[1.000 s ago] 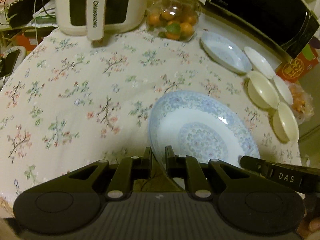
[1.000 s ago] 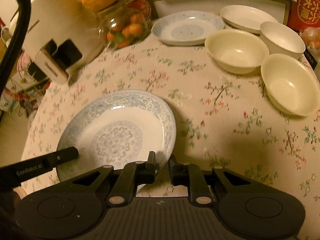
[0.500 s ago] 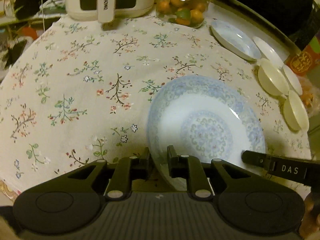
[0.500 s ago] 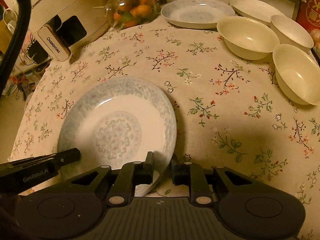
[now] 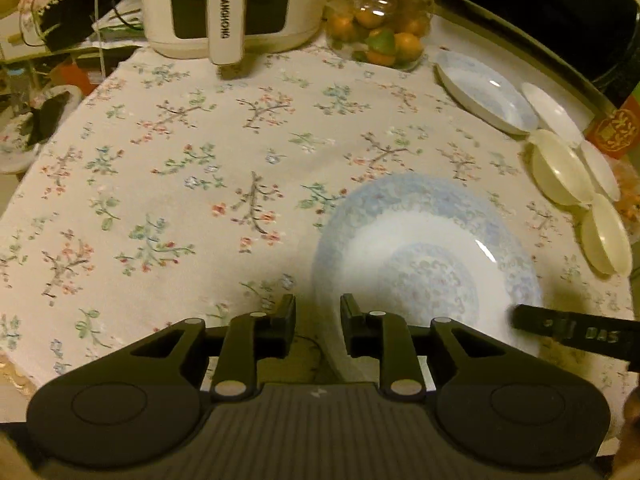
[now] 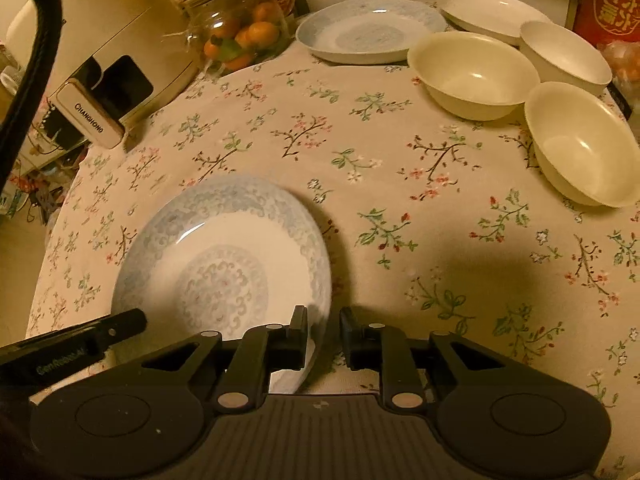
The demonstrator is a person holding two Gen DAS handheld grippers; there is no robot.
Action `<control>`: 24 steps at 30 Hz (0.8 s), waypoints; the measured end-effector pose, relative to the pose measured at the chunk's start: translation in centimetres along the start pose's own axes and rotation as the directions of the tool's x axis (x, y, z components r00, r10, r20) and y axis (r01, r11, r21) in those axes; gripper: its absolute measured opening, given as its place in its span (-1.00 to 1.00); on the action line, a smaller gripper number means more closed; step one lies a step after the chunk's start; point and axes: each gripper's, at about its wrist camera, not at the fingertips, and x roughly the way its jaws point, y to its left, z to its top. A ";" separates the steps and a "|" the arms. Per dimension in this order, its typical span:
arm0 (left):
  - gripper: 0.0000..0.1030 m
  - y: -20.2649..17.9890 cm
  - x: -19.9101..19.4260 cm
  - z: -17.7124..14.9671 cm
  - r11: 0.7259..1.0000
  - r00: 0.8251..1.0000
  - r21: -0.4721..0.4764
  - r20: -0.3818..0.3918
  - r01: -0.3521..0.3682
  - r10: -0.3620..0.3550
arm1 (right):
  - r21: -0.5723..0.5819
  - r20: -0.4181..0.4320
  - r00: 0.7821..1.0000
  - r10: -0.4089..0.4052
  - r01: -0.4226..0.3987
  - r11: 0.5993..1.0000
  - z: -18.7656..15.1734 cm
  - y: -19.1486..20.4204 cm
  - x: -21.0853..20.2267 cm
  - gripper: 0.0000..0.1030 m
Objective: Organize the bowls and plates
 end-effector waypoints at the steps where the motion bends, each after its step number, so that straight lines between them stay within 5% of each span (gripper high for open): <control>1: -0.46 0.0 -0.1 0.1 1.000 1.000 0.008 0.005 -0.019 0.019 | 0.001 0.004 1.000 -0.003 0.003 1.000 0.1 -0.1 -0.1 -0.62; 4: -0.30 -0.1 -0.3 0.5 0.999 0.999 0.011 0.026 -0.041 0.040 | 0.002 0.030 0.999 -0.014 0.014 1.000 0.4 -0.2 -0.6 -0.47; 12: -0.19 -0.3 -0.9 1.6 0.998 0.996 0.009 0.060 -0.067 0.067 | -0.021 0.099 0.994 -0.041 0.043 0.999 1.0 -0.2 -1.6 0.40; 24: 0.39 -2.4 -1.7 4.0 0.999 0.994 0.035 0.103 -0.037 0.033 | 0.036 0.190 0.979 -0.076 0.071 0.997 3.0 -2.0 -3.8 0.76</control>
